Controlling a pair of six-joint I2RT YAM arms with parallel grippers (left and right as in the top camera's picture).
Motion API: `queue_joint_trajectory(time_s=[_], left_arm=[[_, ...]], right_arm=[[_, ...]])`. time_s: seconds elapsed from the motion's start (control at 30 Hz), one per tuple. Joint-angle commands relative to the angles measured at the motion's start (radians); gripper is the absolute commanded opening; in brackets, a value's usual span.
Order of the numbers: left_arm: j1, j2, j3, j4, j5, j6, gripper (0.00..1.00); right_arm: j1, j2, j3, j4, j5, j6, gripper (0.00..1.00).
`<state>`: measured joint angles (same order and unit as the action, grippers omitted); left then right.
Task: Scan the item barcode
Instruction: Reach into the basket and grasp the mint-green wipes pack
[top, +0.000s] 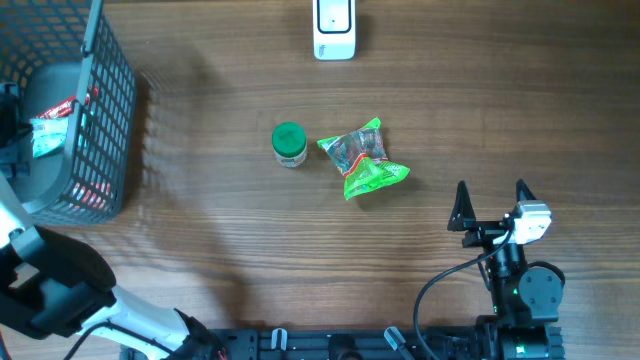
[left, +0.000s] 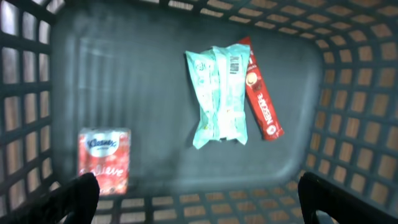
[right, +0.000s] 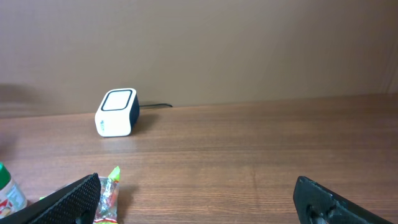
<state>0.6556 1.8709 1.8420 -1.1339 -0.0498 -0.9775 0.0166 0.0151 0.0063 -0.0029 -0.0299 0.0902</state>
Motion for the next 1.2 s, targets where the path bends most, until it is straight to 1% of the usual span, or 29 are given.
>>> queue_joint_trajectory(time_s=[0.0, 0.43, 0.8, 1.1, 1.17], left_arm=[[0.005, 0.050, -0.041, 0.062, 0.012, -0.061, 1.00], [0.003, 0.248, -0.041, 0.199, 0.013, -0.060, 1.00], [-0.027, 0.320, -0.041, 0.303, 0.016, -0.060, 1.00], [-0.058, 0.382, -0.041, 0.342, 0.012, -0.060, 1.00], [-0.058, 0.391, -0.041, 0.341, 0.010, -0.059, 0.97]], right_arm=[[-0.003, 0.002, -0.001, 0.003, -0.016, 0.015, 1.00], [-0.003, 0.002, -0.001, 0.003, -0.016, 0.015, 1.00], [-0.003, 0.002, -0.001, 0.003, -0.016, 0.014, 1.00], [-0.003, 0.002, -0.001, 0.003, -0.016, 0.014, 1.00], [-0.003, 0.002, -0.001, 0.003, -0.016, 0.014, 1.00]])
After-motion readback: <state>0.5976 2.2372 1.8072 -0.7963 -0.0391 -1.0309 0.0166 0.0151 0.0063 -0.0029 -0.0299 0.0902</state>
